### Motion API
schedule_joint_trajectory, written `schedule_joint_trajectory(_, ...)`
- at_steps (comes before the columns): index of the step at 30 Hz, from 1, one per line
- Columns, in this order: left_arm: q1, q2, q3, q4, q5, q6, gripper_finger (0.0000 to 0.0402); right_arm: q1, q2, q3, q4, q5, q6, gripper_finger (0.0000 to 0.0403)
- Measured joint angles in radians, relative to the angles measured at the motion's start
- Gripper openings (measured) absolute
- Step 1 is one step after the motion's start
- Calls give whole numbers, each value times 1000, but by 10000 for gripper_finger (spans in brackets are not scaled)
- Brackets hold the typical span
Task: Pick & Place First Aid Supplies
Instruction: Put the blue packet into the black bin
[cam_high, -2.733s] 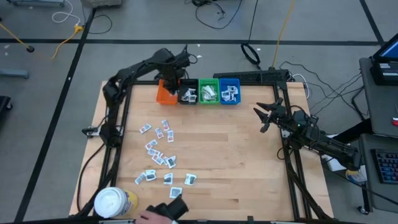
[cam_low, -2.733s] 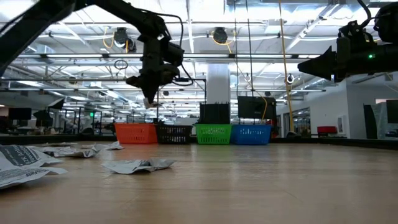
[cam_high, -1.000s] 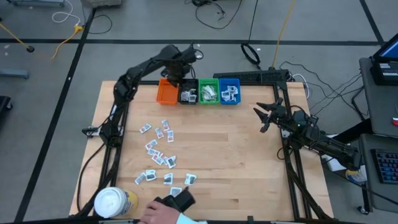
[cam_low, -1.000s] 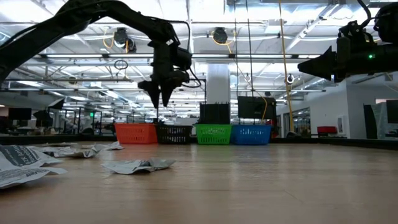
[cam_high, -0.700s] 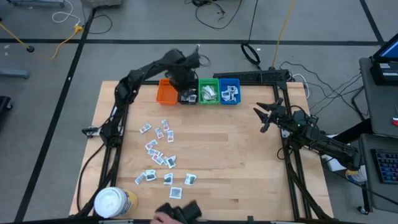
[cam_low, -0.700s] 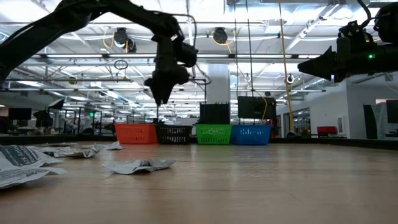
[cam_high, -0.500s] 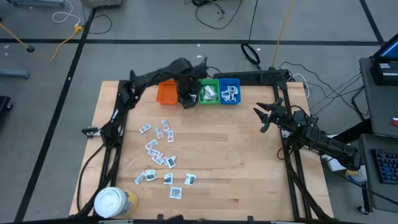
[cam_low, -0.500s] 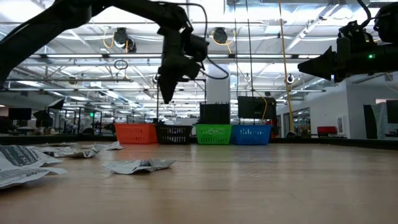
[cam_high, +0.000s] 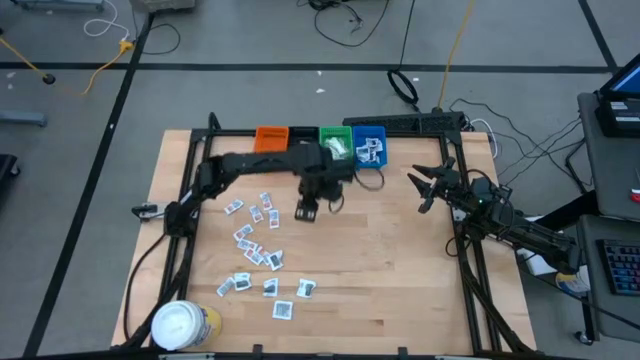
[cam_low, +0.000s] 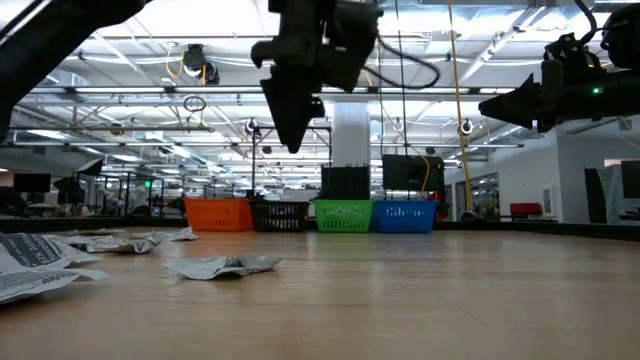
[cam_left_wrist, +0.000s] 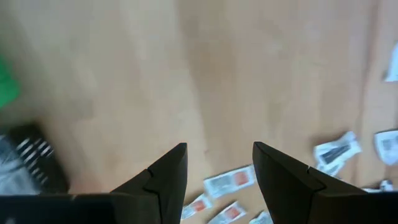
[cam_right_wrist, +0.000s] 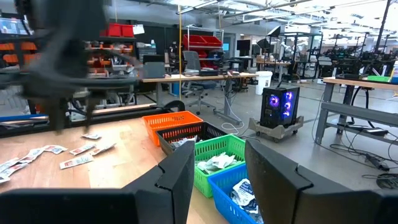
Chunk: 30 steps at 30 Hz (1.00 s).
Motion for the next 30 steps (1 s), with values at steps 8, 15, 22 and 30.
schedule_joint_trajectory(8, -185, 0, 0, 19, 10, -68, 186, 0, 0, 0, 0, 0, 0, 139)
schedule_joint_trajectory(15, -336, 0, 0, 59, 11, -122, 186, 0, 0, 0, 0, 0, 0, 139)
schedule_joint_trajectory(22, -463, 0, 0, 76, 13, -186, 186, 0, 0, 0, 0, 0, 0, 139)
schedule_joint_trajectory(30, -536, 10, 0, 125, 13, -220, 186, 0, 0, 0, 0, 0, 0, 139)
